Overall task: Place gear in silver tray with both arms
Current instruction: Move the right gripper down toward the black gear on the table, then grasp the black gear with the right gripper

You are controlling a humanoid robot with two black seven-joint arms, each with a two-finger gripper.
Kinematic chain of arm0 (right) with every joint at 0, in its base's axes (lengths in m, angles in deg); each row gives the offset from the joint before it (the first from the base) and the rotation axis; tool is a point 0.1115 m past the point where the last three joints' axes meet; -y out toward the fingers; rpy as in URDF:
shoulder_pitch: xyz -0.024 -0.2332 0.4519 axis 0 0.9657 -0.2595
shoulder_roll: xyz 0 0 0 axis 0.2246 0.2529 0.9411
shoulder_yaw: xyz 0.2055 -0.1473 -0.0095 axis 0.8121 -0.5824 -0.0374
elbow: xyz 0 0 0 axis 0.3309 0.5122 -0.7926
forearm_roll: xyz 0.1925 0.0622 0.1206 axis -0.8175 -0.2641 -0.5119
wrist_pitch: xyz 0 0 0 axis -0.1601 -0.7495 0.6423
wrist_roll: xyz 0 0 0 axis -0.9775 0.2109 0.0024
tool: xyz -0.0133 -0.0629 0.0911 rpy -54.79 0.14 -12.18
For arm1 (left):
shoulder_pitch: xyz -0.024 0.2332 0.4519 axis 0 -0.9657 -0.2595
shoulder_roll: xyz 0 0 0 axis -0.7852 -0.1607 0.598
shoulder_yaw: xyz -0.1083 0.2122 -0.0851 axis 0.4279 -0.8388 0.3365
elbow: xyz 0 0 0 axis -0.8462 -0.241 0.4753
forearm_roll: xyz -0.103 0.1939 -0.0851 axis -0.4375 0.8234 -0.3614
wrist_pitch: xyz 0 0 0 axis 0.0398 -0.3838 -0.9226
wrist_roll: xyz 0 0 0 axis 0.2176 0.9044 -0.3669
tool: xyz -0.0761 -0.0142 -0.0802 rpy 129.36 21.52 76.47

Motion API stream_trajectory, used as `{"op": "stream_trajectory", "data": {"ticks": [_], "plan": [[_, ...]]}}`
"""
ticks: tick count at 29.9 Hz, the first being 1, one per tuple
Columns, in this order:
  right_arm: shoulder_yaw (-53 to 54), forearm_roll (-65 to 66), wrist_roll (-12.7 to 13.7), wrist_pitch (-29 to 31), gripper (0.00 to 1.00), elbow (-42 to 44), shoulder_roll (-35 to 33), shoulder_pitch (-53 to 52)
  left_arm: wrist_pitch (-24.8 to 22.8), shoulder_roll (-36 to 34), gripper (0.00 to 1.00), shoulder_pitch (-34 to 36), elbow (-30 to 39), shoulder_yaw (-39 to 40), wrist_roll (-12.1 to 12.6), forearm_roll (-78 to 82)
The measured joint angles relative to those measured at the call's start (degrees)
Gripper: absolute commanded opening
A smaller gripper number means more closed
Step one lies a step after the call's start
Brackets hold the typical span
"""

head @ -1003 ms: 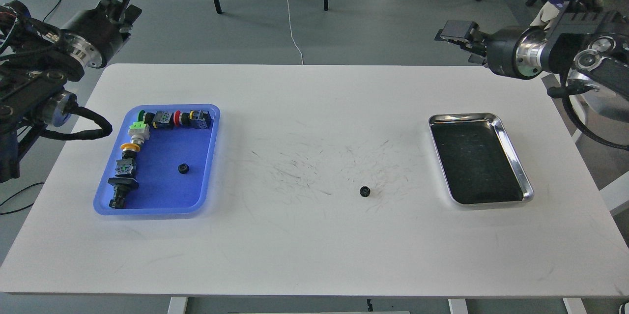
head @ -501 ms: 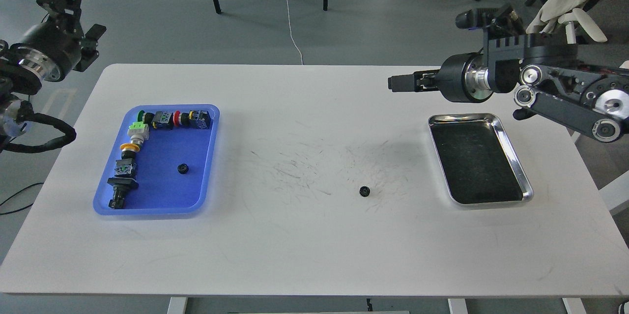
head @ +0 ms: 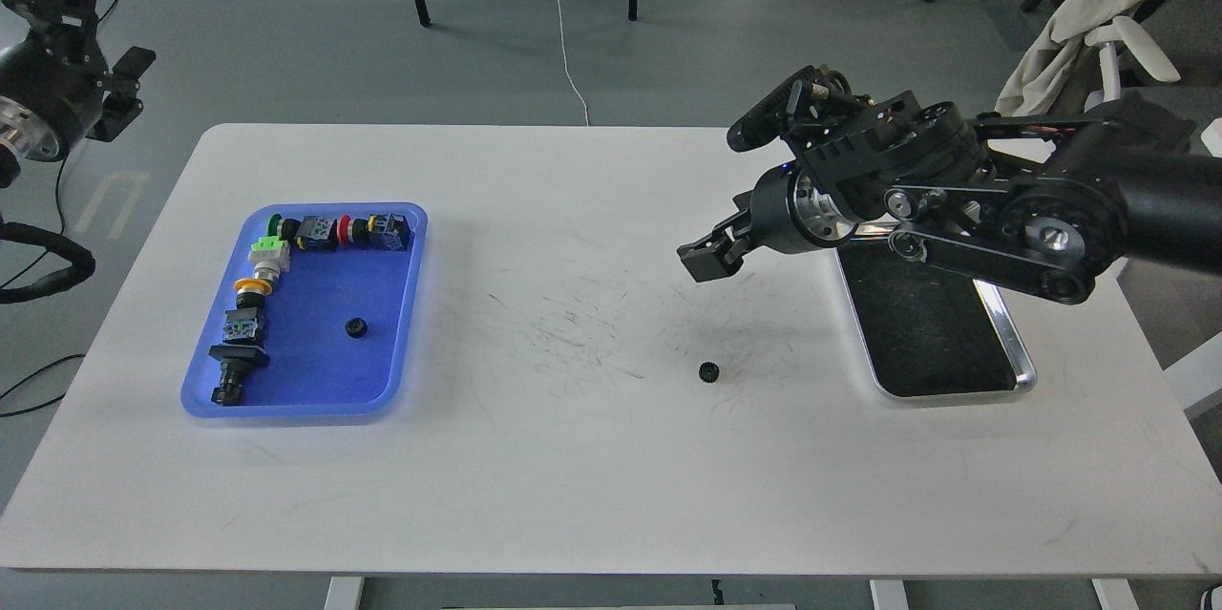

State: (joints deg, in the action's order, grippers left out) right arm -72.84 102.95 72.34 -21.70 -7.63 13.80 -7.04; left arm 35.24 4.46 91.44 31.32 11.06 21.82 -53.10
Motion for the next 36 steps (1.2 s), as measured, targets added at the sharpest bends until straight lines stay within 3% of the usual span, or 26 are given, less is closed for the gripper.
{"op": "stream_trajectory", "data": {"ticks": [3,9,22,31,36], "plan": [[-2.4,1.0,-1.1,0.6,0.85,-0.5,1.9,-1.2,0.0,-0.1,0.98,0.0,-0.2,0.0,0.0,0.0],[-7.2,4.2,-3.4,1.0,0.85,-0.5,2.8,-1.0,-0.1,-0.4,0.98,-0.1,-1.2,0.1,0.0,-0.8],[-8.8,5.0,-4.8,1.0,0.79,1.8,7.0,3.7,-0.5,-0.8,0.98,-1.3,-1.5,0.1,0.5,-3.6],[-9.3,5.0,-4.9,1.0,0.63,5.3,9.5,5.5,-0.6,-1.5,0.98,-1.6,-1.5,0.1,0.4,-3.7],[-9.3,5.0,-4.9,1.6,0.61,5.7,9.7,5.5,-1.1,-1.5,0.98,-1.6,-1.7,0.1,0.4,-3.7]]}}
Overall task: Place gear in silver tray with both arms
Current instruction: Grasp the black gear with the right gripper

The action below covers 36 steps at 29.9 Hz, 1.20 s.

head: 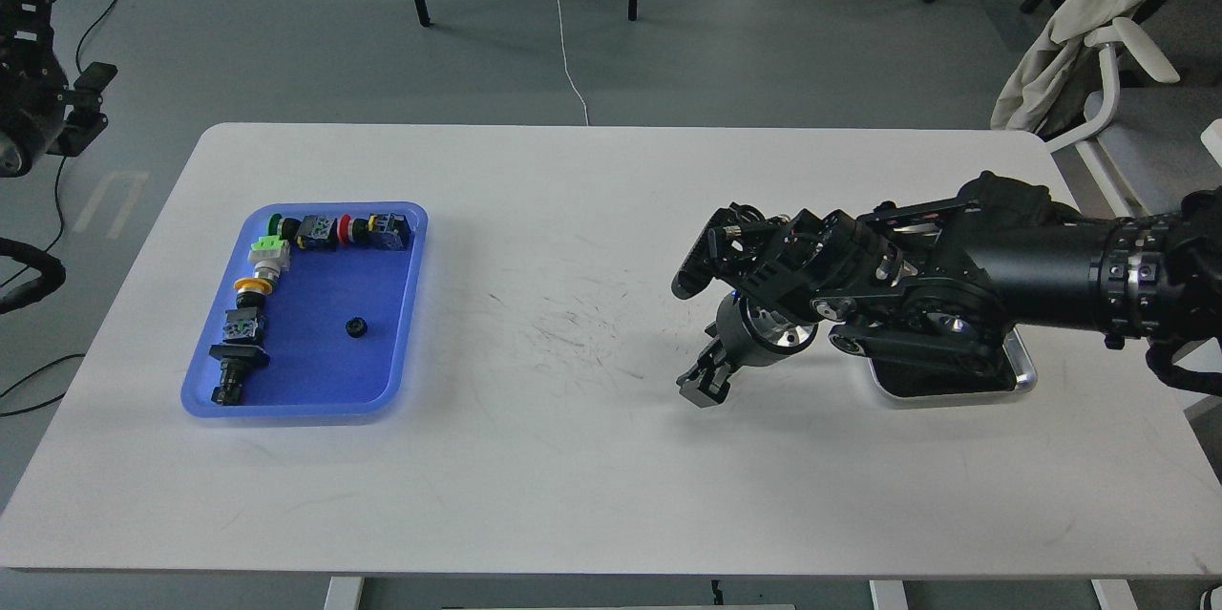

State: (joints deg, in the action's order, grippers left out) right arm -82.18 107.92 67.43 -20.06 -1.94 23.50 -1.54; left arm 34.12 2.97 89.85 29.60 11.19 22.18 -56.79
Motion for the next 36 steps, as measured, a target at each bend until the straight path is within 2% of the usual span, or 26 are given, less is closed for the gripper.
{"op": "stream_trajectory", "data": {"ticks": [14,17,28,36], "plan": [[-0.1,-0.1,-0.1,0.2,0.61,0.0,-0.4,0.5,-0.3,0.4,0.98,-0.1,-1.4,0.0,0.0,0.0],[-0.1,-0.1,-0.1,0.2,0.55,0.0,-0.4,0.8,-0.3,0.4,0.98,-0.1,-1.5,0.0,0.0,0.0],[-0.1,-0.1,-0.1,0.2,0.46,0.0,-0.4,1.0,-0.3,0.5,0.98,-0.1,-1.5,0.0,0.0,0.0],[-0.1,-0.1,-0.1,0.2,0.46,-0.1,-0.7,1.0,-0.3,0.7,0.98,-0.1,-1.6,0.0,0.0,0.0]]}}
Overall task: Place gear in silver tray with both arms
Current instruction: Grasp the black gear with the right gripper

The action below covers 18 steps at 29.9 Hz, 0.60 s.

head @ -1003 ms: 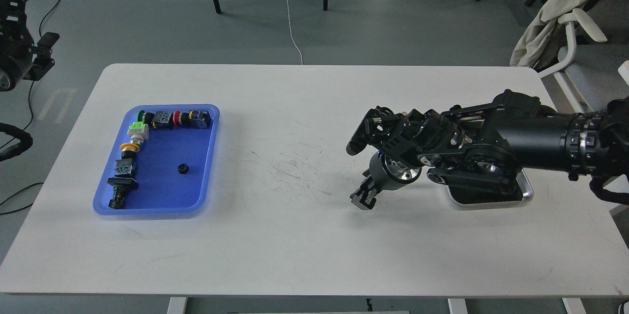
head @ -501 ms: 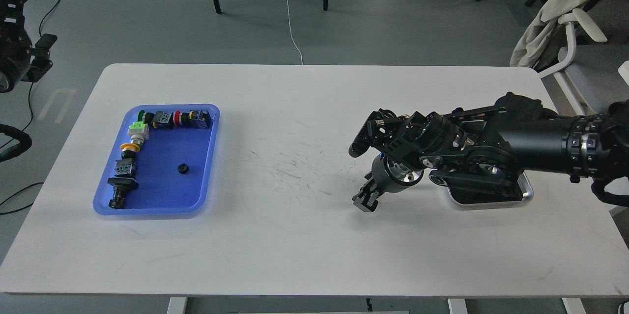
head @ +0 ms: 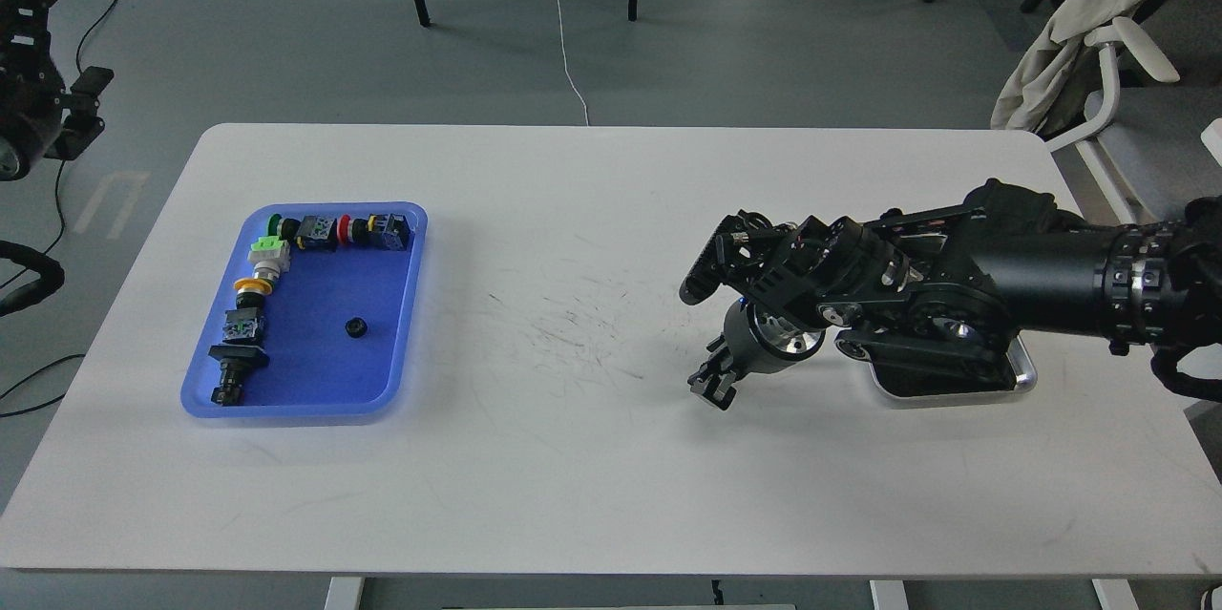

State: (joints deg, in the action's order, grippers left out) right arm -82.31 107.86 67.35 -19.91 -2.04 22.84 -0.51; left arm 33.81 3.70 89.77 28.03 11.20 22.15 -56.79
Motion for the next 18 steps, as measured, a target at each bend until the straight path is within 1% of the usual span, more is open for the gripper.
{"op": "stream_trajectory", "data": {"ticks": [10,12,15,18], "plan": [[0.0,0.1,0.0,0.0,0.40,0.4,-0.3,0.8,0.0,0.1,0.98,-0.3,-0.3,0.0,0.0,0.0],[0.0,0.1,0.0,0.0,0.37,0.6,-0.3,1.0,0.0,0.1,0.98,-0.3,-0.4,0.0,-0.1,0.0],[0.0,0.1,0.0,0.0,0.35,0.8,-0.3,1.3,0.0,0.1,0.98,-0.3,-0.4,0.0,-0.2,0.0],[0.1,0.1,0.1,0.0,0.31,0.9,-0.2,1.4,0.0,0.1,0.98,-0.3,-0.4,0.0,-0.2,0.0]]}}
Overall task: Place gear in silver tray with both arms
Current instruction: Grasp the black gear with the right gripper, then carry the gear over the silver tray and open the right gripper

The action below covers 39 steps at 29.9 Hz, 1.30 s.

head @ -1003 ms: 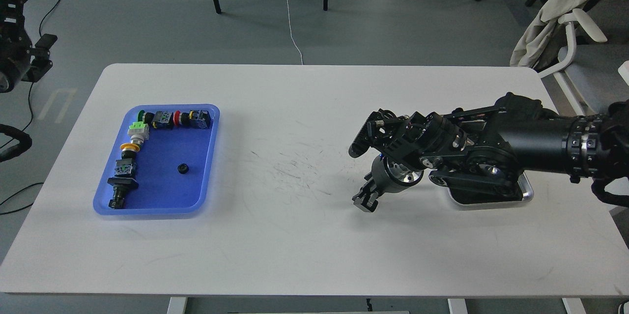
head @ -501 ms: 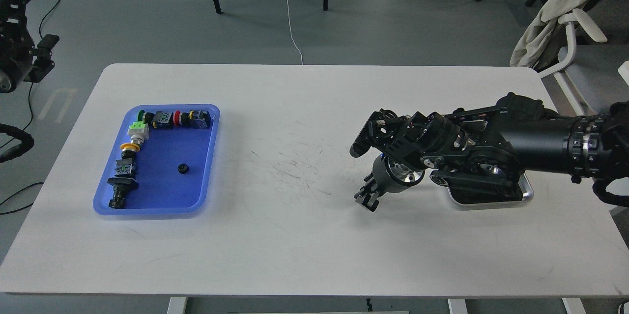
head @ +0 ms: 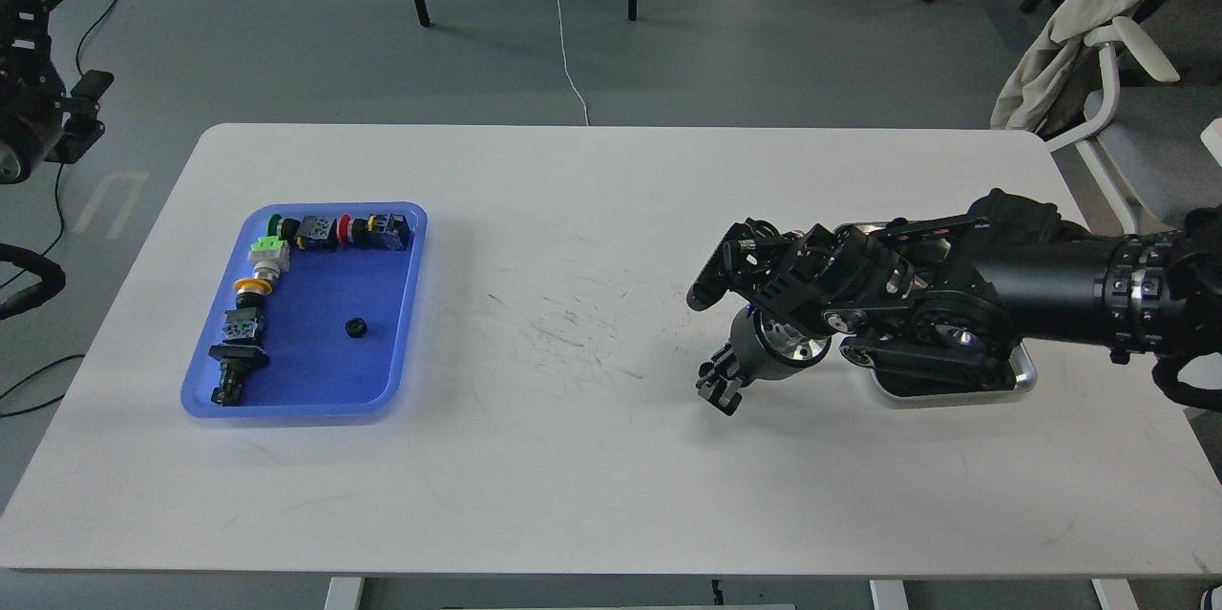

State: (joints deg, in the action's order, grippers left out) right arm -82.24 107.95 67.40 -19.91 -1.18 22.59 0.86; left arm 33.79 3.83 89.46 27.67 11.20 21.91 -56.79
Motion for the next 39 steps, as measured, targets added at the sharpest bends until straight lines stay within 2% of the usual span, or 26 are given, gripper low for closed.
{"op": "stream_trajectory", "data": {"ticks": [3,10,14,23,35,39], "plan": [[0.0,0.0,0.0,0.0,0.30,0.2,0.1,0.0,0.0,0.0,0.98,0.0,0.0,0.0,-0.1,0.0],[0.0,0.1,0.2,0.0,0.19,1.0,0.1,-0.3,0.0,0.0,0.98,0.0,0.0,0.1,-0.1,0.0],[0.0,0.1,0.1,0.0,0.17,1.2,0.1,-0.4,0.0,0.1,0.98,0.0,0.0,0.1,-0.1,0.0],[0.0,0.0,0.2,0.0,0.02,1.1,-0.1,-0.6,-0.8,0.1,0.98,0.0,0.0,0.2,0.3,-1.6],[1.2,-0.7,0.2,0.0,0.01,-0.2,-5.1,-2.7,-3.6,0.4,0.98,-1.4,0.2,0.1,1.5,-7.7],[1.3,-1.0,0.1,0.0,0.01,-1.2,-8.2,-5.2,-4.4,1.0,0.98,-1.7,0.3,0.1,2.6,-9.2]]}}
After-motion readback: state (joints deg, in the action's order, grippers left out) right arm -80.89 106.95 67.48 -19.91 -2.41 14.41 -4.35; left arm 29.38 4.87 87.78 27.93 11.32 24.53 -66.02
